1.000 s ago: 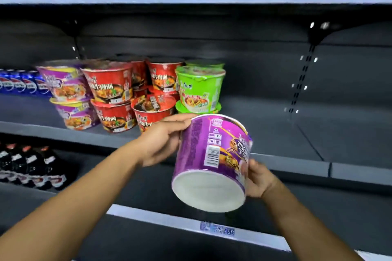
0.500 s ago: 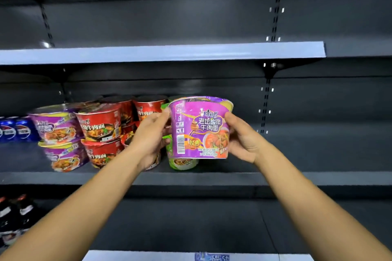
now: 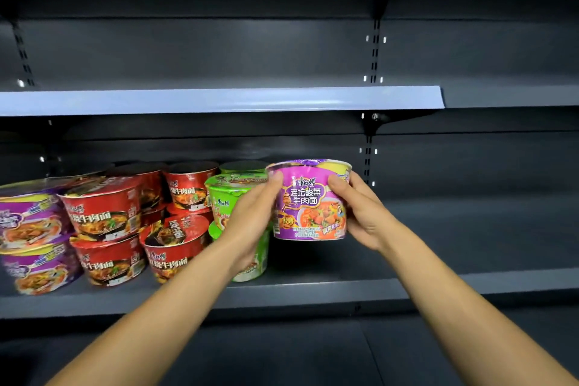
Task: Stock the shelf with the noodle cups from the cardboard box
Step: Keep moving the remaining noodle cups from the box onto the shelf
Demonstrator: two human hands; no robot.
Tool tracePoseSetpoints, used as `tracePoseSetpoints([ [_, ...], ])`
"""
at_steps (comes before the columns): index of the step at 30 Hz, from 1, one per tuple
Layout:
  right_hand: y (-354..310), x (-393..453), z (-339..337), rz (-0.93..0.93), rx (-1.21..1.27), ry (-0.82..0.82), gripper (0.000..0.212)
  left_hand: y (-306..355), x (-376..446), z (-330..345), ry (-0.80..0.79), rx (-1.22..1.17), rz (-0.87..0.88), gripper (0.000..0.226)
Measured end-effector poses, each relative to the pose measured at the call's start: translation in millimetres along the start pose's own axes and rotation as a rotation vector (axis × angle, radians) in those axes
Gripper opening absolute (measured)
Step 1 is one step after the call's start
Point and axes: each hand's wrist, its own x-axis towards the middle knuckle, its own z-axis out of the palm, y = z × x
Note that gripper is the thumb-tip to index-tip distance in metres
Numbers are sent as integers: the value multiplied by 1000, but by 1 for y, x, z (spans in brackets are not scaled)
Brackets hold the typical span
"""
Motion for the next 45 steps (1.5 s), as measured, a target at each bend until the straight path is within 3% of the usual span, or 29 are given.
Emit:
tracePoseSetpoints([
  [3,4,17,-20,-9,-13,35,69,-7,20,17,-12,14,-23,29],
  [8,21,50,-57,40,6,98,75,-31,63,42,82,69,-99,44],
  [18,99,131,-97,125,-98,85,91,-139,150,51,389,-29,-389,93],
  [22,126,162,-104,140,-189,31,89,-176,180,50,468,-151,-445,73],
  [25,142,179,-109,153,-220,34,94,-244,218,40,556,-139,-406,83],
  [27,149,186,-109,144,-270,19,87,-264,228,35,597,-164,-406,76],
  [30,156,190,-106,106,-349,-1,89,-223,207,42,639,-220,-411,49],
  [32,160,191,-107,86,-367,3,94,-204,198,47,665,-227,-406,43],
  [37,157,190,-106,86,-379,-28,97,-189,188,50,712,-174,-439,49],
  [45,156,185,-109,164,-453,0,126,-170,167,47,622,-97,-517,50],
])
